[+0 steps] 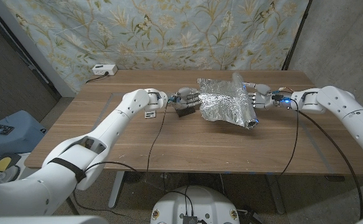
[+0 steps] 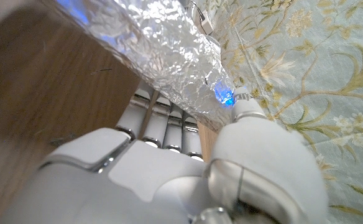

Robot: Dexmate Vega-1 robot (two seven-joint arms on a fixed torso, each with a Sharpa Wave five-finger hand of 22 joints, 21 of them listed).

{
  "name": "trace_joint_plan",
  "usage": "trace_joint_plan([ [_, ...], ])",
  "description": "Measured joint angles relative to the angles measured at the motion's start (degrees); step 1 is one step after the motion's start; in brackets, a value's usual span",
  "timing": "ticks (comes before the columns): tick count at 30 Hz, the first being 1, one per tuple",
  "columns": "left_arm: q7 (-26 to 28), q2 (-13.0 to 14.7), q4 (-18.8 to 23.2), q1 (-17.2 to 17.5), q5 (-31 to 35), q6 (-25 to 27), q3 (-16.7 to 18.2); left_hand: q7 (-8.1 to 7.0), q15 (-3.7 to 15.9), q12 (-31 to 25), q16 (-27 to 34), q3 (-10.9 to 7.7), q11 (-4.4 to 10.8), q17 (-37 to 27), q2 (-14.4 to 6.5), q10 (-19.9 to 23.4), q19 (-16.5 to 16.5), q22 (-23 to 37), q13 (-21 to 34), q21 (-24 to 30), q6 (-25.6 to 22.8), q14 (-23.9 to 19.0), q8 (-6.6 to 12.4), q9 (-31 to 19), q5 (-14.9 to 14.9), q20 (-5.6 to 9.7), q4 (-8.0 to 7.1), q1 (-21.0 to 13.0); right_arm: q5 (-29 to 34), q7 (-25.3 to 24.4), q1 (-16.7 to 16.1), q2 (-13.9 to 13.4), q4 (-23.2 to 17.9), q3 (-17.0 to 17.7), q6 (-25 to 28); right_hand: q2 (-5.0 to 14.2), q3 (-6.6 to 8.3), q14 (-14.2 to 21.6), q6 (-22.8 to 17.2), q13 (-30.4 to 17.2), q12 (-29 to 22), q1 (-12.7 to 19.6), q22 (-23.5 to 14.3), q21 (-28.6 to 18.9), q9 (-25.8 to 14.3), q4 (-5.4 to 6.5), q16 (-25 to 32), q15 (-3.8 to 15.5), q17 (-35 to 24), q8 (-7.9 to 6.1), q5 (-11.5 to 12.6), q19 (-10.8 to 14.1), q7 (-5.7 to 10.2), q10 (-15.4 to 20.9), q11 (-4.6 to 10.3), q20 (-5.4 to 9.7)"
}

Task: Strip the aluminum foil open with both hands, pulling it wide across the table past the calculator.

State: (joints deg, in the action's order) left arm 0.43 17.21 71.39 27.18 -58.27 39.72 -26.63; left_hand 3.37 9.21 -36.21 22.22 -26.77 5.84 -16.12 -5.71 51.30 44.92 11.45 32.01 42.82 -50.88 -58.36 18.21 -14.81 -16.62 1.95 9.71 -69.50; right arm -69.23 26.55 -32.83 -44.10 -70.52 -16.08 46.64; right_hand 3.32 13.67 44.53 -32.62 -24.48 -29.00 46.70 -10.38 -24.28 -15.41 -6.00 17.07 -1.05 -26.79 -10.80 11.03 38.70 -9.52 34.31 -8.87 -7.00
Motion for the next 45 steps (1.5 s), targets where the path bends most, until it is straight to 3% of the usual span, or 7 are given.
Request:
trace_joint_plan([
  [15, 3.2, 0.8, 2.3, 1.7, -1.6, 0.1, 0.6, 0.00, -0.01, 0.1, -0.3, 0.00, -0.01, -0.3, 0.0, 0.0, 0.0, 0.0, 0.5, 0.7, 0.0, 0.0, -0.02, -0.3, 0.0, 0.00, 0.00, 0.0, -2.0, -0.8, -0.6, -0.8, 1.2, 0.6, 3.2, -0.19, -0.51, -0.4, 2.0, 0.8, 1.3, -1.1, 0.0, 0.2, 0.9, 0.18, -0.4, -0.42, 0.1, 0.21, 0.2, 0.4, 0.11, -0.4, -0.86, -0.37],
  [27, 4.6, 0.7, 3.3, 2.5, -2.9, -0.3, 0.6, 0.00, -0.02, 0.2, -0.3, 0.19, -0.01, -0.4, 0.1, 0.0, -0.1, -0.2, 0.4, 1.1, 0.0, 0.0, -0.16, -0.3, 0.0, -0.13, -0.18, 0.1, -1.2, 1.4, 0.8, -0.9, 2.9, -0.4, 4.1, -0.43, -0.80, -0.7, 2.7, 0.8, 2.1, -1.9, 0.0, 0.6, 1.6, 0.32, -0.4, -0.72, 0.2, 0.21, 0.7, 0.7, 0.01, -0.7, -1.18, -0.68],
  [34, 3.4, 0.7, 3.2, 2.4, -3.4, -0.4, 0.2, 0.29, -1.27, 2.3, -1.9, 2.13, -0.57, 0.1, 1.6, -0.7, -1.8, -0.5, -0.3, 1.5, 1.4, 1.3, -2.05, 0.1, 0.7, -0.95, -2.47, 5.2, -0.7, 2.0, 1.2, -1.0, 3.4, -0.7, 4.3, -0.43, -0.80, -0.7, 2.7, 0.8, 2.3, -1.9, 0.0, 0.6, 1.9, 0.32, -0.4, -0.73, 0.2, 0.02, 0.7, 0.8, 0.01, -0.7, -1.15, -0.81],
  [45, 0.3, 1.2, 2.7, 2.0, -4.1, -0.2, -0.3, 1.65, -2.94, 5.1, -3.0, 2.94, -2.07, 0.5, 2.6, -4.2, -3.3, -0.8, -1.6, 1.9, 5.2, 3.4, -4.12, 0.7, 1.3, -1.87, -3.27, 8.7, -0.2, 2.1, 1.6, -1.2, 3.6, -0.8, 5.0, -0.43, -0.93, -0.8, 2.7, 0.8, 2.3, -1.9, 0.0, 0.6, 2.3, 0.13, -0.5, -0.82, 0.2, -0.24, 0.7, 1.1, 0.00, -0.7, -1.14, -1.09],
])
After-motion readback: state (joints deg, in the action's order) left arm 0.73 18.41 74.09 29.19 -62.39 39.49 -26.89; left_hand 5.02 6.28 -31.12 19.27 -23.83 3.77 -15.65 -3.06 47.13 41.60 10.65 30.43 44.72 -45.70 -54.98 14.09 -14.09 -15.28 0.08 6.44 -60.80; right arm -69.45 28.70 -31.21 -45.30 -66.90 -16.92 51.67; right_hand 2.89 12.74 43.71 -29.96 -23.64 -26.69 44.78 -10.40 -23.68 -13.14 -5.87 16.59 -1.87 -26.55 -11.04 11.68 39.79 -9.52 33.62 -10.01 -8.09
